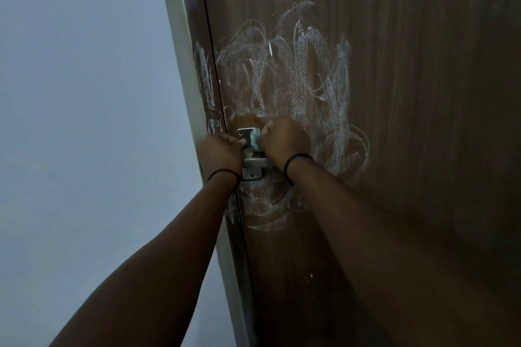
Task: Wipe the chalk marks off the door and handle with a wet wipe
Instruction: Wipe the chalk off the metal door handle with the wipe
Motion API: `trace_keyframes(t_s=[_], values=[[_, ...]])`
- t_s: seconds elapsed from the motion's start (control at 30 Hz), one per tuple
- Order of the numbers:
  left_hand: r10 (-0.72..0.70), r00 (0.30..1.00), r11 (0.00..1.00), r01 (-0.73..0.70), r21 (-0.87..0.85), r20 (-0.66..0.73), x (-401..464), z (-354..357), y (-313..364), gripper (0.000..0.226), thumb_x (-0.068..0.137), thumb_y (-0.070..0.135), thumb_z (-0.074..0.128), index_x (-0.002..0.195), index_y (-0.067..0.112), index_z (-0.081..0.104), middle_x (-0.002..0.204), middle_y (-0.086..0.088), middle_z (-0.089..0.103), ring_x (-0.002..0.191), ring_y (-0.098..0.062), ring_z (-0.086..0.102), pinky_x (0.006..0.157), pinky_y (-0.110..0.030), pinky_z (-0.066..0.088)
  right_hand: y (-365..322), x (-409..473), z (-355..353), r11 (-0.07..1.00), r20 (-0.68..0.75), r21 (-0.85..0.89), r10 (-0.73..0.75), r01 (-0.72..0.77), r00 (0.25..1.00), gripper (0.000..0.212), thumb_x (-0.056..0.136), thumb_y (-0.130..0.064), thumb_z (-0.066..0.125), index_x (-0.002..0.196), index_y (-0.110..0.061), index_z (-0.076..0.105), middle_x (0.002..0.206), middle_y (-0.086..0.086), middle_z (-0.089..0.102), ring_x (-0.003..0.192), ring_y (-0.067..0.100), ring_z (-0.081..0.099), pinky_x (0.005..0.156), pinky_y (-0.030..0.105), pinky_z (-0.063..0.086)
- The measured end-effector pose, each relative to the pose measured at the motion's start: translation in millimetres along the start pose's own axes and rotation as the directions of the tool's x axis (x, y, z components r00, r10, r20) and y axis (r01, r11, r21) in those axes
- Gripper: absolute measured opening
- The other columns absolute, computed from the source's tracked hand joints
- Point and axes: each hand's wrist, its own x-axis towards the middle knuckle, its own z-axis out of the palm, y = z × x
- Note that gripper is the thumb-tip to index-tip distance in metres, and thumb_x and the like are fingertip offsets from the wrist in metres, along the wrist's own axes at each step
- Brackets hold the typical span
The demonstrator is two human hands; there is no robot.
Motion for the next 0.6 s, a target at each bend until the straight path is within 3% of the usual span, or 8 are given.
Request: trace_keyframes(t_s=[0.1, 0.13, 0.2, 0.27, 0.3, 0.43, 0.53, 0.6], values=[[0.007, 1.0, 0.999, -0.008, 0.044, 0.008, 4.4, -0.2, 1.1, 0.011, 0.076, 0.027, 0.079, 0.071, 0.019, 0.075, 0.065, 0.007, 0.067, 0.06, -0.004, 0.06, 0.062, -0.022, 0.05, 4.7, 5.8, -4.4, 0.989, 0.208, -0.131, 0.096, -0.07, 0.973, 0.021, 0.073, -0.029, 0.078, 0.064, -0.017, 0.064, 0.064, -0.002, 0.06, 0.07, 0.022, 0.066, 0.061, 0.028, 0.052], [0.005, 1.0, 0.998, -0.005, 0.055, 0.009, 5.5, -0.3, 1.9, 0.011, 0.076, 0.028, 0.079, 0.072, 0.018, 0.076, 0.068, 0.005, 0.069, 0.061, -0.007, 0.062, 0.063, -0.022, 0.05, 3.1, 7.3, -4.9, 0.993, 0.184, -0.083, 0.099, -0.085, 0.978, 0.02, 0.072, -0.027, 0.078, 0.063, -0.017, 0.063, 0.062, -0.003, 0.059, 0.069, 0.022, 0.066, 0.058, 0.026, 0.049], [-0.013, 1.0, 0.998, 0.012, 0.064, 0.013, 6.4, -0.3, 3.0, 0.012, 0.074, 0.028, 0.08, 0.07, 0.019, 0.075, 0.067, 0.004, 0.07, 0.062, -0.01, 0.064, 0.063, -0.023, 0.05, -2.4, 6.4, -2.1, 0.994, 0.002, 0.096, 0.058, -0.058, 0.998, 0.012, 0.076, -0.025, 0.074, 0.067, -0.019, 0.069, 0.062, -0.006, 0.063, 0.065, 0.017, 0.066, 0.051, 0.019, 0.041], [-0.035, 0.999, 0.997, 0.034, 0.067, 0.02, 5.4, -0.9, 1.8, 0.014, 0.074, 0.027, 0.08, 0.065, 0.02, 0.073, 0.062, 0.006, 0.067, 0.062, -0.01, 0.063, 0.06, -0.022, 0.049, -7.1, 1.2, 2.3, 0.979, -0.135, 0.197, -0.023, 0.049, 0.991, 0.007, 0.084, -0.024, 0.068, 0.082, -0.023, 0.074, 0.075, -0.006, 0.071, 0.069, 0.013, 0.066, 0.052, 0.02, 0.042], [-0.051, 0.998, 0.996, 0.049, 0.069, 0.032, 4.1, -0.7, 0.6, 0.015, 0.075, 0.026, 0.08, 0.063, 0.021, 0.071, 0.061, 0.008, 0.065, 0.062, -0.01, 0.063, 0.058, -0.021, 0.046, -6.7, -0.6, 4.8, 0.975, -0.137, 0.191, -0.087, 0.112, 0.987, 0.01, 0.086, -0.021, 0.066, 0.091, -0.023, 0.075, 0.085, -0.005, 0.072, 0.074, 0.013, 0.066, 0.056, 0.022, 0.046], [-0.079, 0.996, 0.996, 0.077, 0.049, 0.03, -2.2, -1.9, -7.6, 0.024, 0.081, 0.017, 0.07, 0.058, 0.025, 0.063, 0.065, 0.008, 0.063, 0.067, -0.015, 0.059, 0.064, -0.024, 0.041, -12.8, 0.9, 9.1, 0.947, -0.063, 0.025, -0.32, 0.322, 0.945, 0.027, 0.086, -0.001, 0.056, 0.099, -0.014, 0.076, 0.096, 0.006, 0.065, 0.084, 0.021, 0.06, 0.071, 0.032, 0.051], [-0.001, 0.993, 1.0, 0.002, 0.007, -0.117, -5.9, -3.9, -4.8, 0.021, 0.086, 0.01, 0.054, 0.073, 0.021, 0.066, 0.07, 0.007, 0.056, 0.066, -0.016, 0.051, 0.06, -0.024, 0.036, -33.7, 5.8, 12.0, 0.861, 0.04, -0.211, -0.465, 0.462, 0.885, 0.018, 0.084, -0.009, 0.056, 0.081, -0.018, 0.072, 0.084, 0.003, 0.067, 0.09, 0.027, 0.057, 0.081, 0.037, 0.04], [0.046, 0.982, 0.998, -0.054, -0.039, -0.184, -8.5, -5.5, -3.6, 0.023, 0.089, 0.009, 0.047, 0.075, 0.022, 0.059, 0.066, 0.014, 0.046, 0.064, -0.015, 0.049, 0.051, -0.023, 0.029, -43.3, 4.7, 16.4, 0.805, 0.133, -0.285, -0.505, 0.521, 0.853, 0.016, 0.087, -0.017, 0.054, 0.081, -0.024, 0.067, 0.085, 0.0, 0.066, 0.096, 0.024, 0.054, 0.085, 0.039, 0.031]])
